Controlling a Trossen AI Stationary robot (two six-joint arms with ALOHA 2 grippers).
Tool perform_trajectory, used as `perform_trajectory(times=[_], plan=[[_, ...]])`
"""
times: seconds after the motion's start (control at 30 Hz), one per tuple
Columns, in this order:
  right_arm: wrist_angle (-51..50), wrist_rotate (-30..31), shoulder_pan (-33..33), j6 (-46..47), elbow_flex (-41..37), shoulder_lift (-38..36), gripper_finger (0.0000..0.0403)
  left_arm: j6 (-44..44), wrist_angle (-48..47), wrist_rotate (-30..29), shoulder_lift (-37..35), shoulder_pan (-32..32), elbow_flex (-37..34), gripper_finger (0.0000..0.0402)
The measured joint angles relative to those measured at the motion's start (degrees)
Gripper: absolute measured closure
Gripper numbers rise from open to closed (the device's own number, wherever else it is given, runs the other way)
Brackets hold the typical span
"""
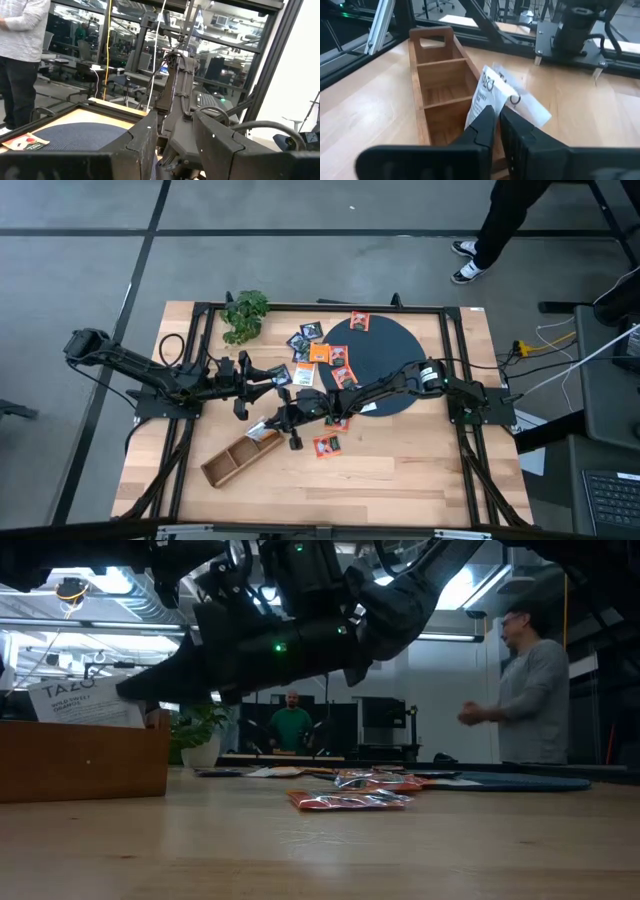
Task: Pick & Place Tea
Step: Put the white tea bag into the right section of the wooden organizer
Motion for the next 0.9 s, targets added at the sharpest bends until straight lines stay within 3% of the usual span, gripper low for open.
perform_trajectory(times=[0.67,0.8,0.9], plan=[[-3.42,1.31,0.09,3.09,0.02,-5.51,0.0364,-1.37,-1.90,1.74,-0.03,0.00,0.00,0.0276],[-8.65,1.36,0.72,3.10,0.04,-5.88,0.0374,-6.74,-10.27,9.55,-1.54,-0.02,0.01,0.0277],[-17.41,0.89,1.12,3.03,0.02,-8.12,0.0385,-13.40,-22.44,15.17,-4.54,-0.09,1.52,0.0277]])
